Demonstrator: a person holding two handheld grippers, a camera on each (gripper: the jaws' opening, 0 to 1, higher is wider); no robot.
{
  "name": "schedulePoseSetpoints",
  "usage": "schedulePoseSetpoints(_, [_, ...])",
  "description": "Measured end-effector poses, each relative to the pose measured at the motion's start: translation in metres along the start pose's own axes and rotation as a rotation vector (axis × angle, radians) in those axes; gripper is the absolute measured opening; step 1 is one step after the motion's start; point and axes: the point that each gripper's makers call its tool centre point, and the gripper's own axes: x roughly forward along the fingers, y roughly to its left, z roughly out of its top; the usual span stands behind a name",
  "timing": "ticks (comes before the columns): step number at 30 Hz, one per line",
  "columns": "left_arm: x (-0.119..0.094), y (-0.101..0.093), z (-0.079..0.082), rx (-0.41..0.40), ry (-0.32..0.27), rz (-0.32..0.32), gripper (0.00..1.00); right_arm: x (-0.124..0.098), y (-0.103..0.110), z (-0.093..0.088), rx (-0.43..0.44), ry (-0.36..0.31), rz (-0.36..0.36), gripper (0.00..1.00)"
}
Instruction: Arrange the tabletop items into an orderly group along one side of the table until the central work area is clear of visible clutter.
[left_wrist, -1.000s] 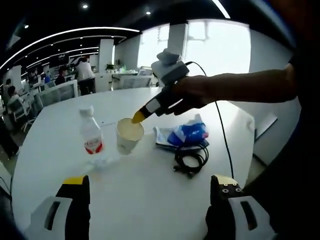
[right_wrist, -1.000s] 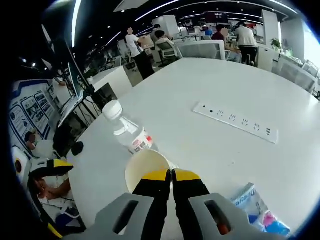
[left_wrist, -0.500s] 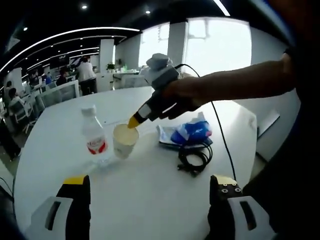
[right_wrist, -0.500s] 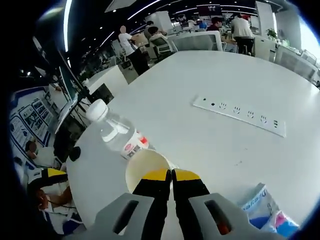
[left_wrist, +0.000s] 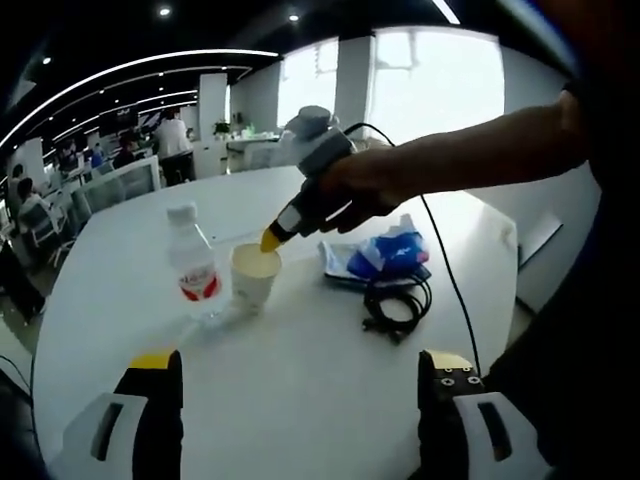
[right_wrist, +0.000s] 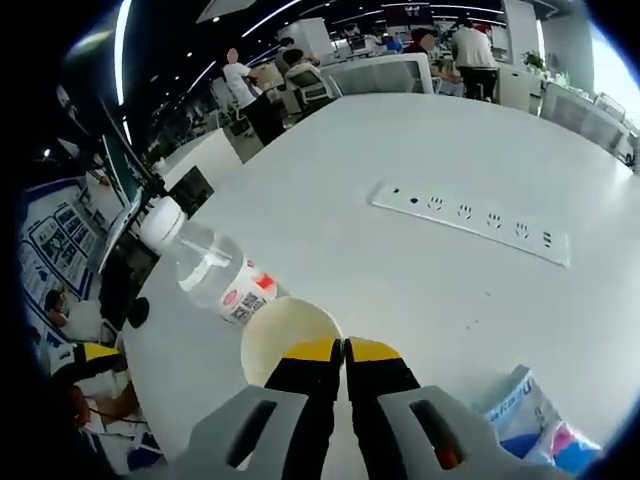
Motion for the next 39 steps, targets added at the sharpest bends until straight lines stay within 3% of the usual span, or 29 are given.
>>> schedulePoseSetpoints(14, [0.007,-0.002,-0.004,0.007,0.012,-0.014,0.94,0.006,-0.007,0.003,0.011,-0.008,-0.004,0.02])
schedulePoseSetpoints(31, [0.007,-0.004,-0.005,0.005,0.018,-0.015,0.94,0.004,0.004,-0.002,0.015,-0.001,0.022,0.03])
schedulePoseSetpoints(39, [0.007,-0.003,-0.004,0.001,0.010,-0.010,0.94,-0.003,0.005,-0.005,-0.009,-0.007,0.019,0.10])
